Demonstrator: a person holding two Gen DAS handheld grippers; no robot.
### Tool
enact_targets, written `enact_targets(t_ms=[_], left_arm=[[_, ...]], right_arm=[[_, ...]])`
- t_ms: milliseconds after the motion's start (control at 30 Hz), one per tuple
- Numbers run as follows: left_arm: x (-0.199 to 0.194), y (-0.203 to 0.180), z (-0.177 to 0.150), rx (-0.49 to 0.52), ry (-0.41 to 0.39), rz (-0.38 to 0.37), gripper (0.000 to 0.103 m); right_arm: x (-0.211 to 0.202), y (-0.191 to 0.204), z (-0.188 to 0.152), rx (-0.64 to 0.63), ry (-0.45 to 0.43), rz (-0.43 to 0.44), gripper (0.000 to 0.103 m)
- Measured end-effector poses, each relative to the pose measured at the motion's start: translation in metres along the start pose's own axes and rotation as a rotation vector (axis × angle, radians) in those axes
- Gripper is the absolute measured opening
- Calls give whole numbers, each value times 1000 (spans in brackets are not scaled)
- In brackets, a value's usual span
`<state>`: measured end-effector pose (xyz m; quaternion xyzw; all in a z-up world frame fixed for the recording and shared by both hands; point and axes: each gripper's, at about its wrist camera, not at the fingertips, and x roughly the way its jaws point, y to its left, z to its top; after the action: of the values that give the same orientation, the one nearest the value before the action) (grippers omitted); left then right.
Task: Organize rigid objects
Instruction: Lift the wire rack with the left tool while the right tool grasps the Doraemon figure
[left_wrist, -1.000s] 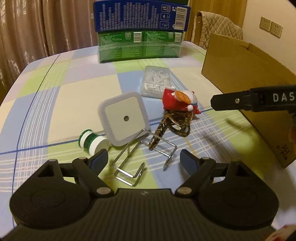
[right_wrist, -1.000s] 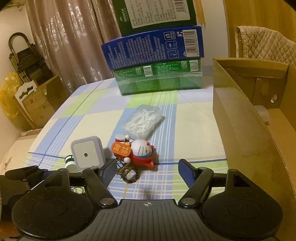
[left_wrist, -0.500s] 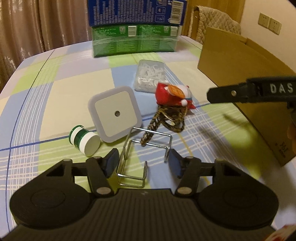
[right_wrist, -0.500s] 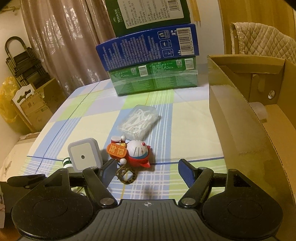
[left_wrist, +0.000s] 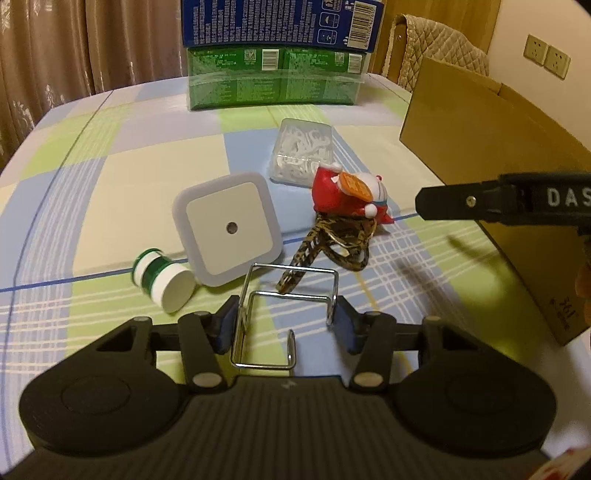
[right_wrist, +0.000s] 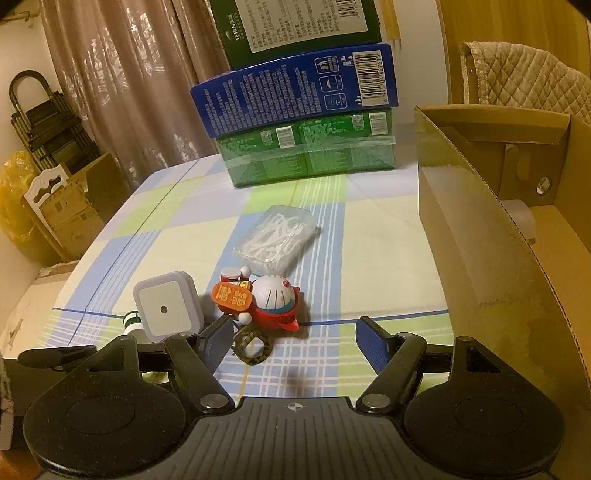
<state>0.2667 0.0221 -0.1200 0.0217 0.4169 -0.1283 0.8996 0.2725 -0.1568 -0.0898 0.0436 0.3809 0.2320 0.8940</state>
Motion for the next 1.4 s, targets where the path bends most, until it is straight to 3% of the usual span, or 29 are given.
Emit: enact_targets(t_ms=[300,533,800,1400], left_arm=[[-29,10,-9,5,0,24,48],[-50,29,-8,-63,-50,71,48],[-52,40,-3,-120,-73,96,48],[-49,54,12,-210,-124,107,47]], right_arm=[[4,6,-2,-10,13,15,70],[13,15,-3,-59,14,51,70],[30,21,-3,-90,4,74,70],[70,11,12,12,4,91,70]])
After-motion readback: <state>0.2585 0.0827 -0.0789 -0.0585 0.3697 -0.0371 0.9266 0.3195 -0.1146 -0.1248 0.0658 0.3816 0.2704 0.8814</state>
